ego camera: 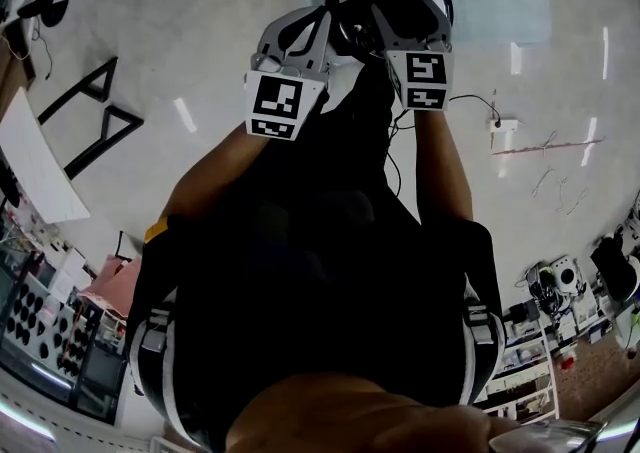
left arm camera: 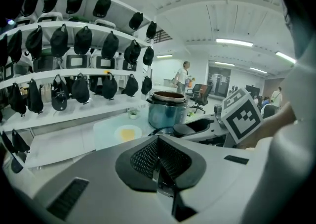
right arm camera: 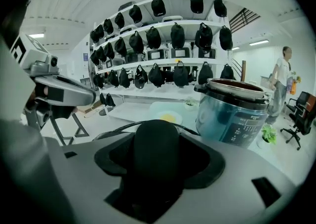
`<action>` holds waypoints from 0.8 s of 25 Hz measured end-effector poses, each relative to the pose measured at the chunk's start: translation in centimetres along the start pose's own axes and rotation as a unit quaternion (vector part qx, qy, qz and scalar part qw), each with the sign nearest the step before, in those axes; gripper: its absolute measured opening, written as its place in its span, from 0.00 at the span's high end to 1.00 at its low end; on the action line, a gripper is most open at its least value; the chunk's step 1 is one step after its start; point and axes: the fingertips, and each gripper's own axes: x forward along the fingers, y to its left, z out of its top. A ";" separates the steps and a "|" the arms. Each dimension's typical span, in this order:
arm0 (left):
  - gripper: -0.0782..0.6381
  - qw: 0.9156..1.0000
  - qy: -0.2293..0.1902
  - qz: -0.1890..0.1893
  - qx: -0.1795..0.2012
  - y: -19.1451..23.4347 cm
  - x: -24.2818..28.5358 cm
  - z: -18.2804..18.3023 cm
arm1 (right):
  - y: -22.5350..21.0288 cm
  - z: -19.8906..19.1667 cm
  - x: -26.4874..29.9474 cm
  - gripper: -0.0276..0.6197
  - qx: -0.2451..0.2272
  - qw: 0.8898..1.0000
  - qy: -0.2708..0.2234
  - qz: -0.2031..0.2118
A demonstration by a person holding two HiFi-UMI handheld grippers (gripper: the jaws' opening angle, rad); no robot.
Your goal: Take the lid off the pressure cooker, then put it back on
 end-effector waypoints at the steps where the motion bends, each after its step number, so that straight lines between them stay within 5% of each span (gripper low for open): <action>1: 0.88 1.000 0.004 0.001 -0.002 0.0 0.2 -0.4 | -0.2 -0.4 0.5 0.51 0.001 1.000 0.002 0.001; 20: 0.88 0.999 0.035 0.023 -0.016 -0.5 2.0 -2.7 | -2.3 -4.4 5.8 0.51 -0.004 1.000 0.029 0.010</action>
